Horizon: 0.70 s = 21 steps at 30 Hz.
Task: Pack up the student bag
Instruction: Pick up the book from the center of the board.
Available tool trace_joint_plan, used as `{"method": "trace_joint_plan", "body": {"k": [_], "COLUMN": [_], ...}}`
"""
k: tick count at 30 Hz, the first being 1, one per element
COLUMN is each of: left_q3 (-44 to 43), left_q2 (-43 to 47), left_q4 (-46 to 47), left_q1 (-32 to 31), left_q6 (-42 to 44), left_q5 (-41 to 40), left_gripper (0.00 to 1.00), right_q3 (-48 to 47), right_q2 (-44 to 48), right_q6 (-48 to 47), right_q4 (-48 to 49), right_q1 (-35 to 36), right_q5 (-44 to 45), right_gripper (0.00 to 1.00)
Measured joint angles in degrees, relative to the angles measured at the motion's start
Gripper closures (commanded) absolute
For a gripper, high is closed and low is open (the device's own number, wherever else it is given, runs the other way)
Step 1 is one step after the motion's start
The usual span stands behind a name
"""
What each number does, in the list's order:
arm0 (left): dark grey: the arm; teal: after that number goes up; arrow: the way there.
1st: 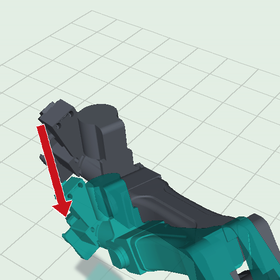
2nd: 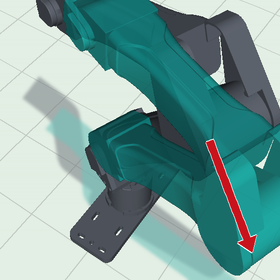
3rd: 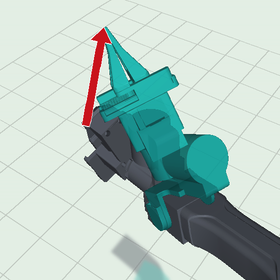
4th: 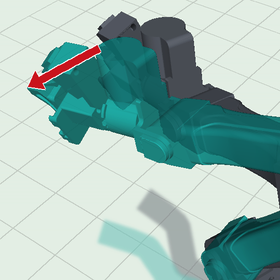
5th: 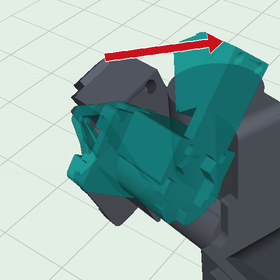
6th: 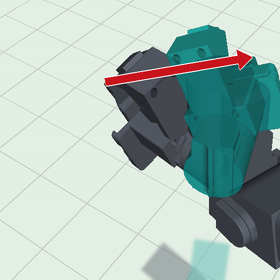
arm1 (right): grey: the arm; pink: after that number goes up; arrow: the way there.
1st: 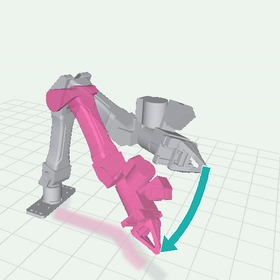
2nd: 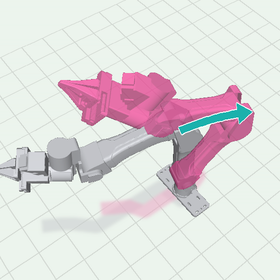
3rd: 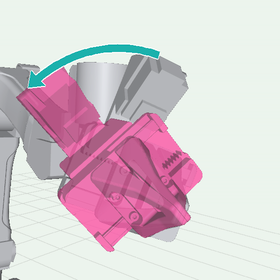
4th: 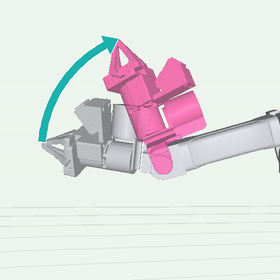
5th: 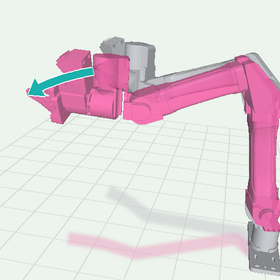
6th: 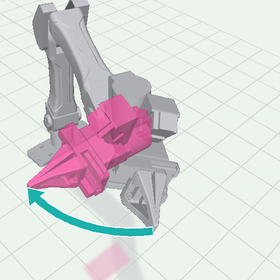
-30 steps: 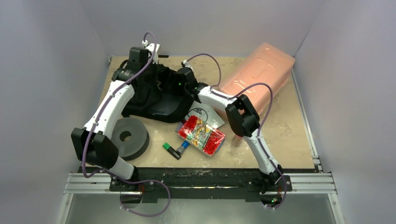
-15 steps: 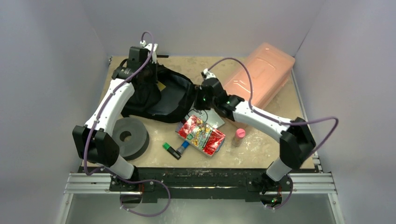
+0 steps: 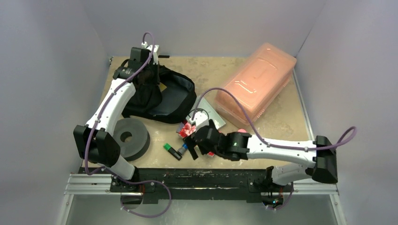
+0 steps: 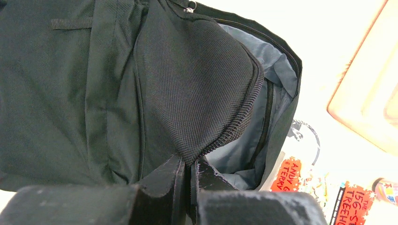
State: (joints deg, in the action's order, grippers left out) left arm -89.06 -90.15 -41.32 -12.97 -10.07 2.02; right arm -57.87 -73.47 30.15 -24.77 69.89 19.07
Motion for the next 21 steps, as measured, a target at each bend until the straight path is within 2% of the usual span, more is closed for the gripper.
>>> {"method": "trace_joint_plan", "body": {"k": [4, 10, 13, 21], "left_q3": [0.0, 0.0, 0.0, 0.0], "left_q2": [0.0, 0.0, 0.0, 0.0], "left_q4": [0.0, 0.0, 0.0, 0.0], "left_q1": [0.0, 0.0, 0.0, 0.0], "left_q6": [0.0, 0.0, 0.0, 0.0], "left_q5": [0.0, -0.1, -0.1, -0.1], "left_gripper": [1.0, 1.0, 1.0, 1.0], "right_q3": [-1.7, -3.4, -3.5, -6.4], "right_q2": [-6.6, -25.3, -31.7, -39.8], "right_q6": [-7.1, -12.8, -14.5, -13.9], "right_q4": [-4.9, -10.3, -11.7, -14.9], "right_q1": [8.0, 15.3, 17.4, 17.8], "right_q5": [13.5, 29.2, 34.3, 46.8], "right_gripper": [0.01, 0.02, 0.03, 0.12]}}
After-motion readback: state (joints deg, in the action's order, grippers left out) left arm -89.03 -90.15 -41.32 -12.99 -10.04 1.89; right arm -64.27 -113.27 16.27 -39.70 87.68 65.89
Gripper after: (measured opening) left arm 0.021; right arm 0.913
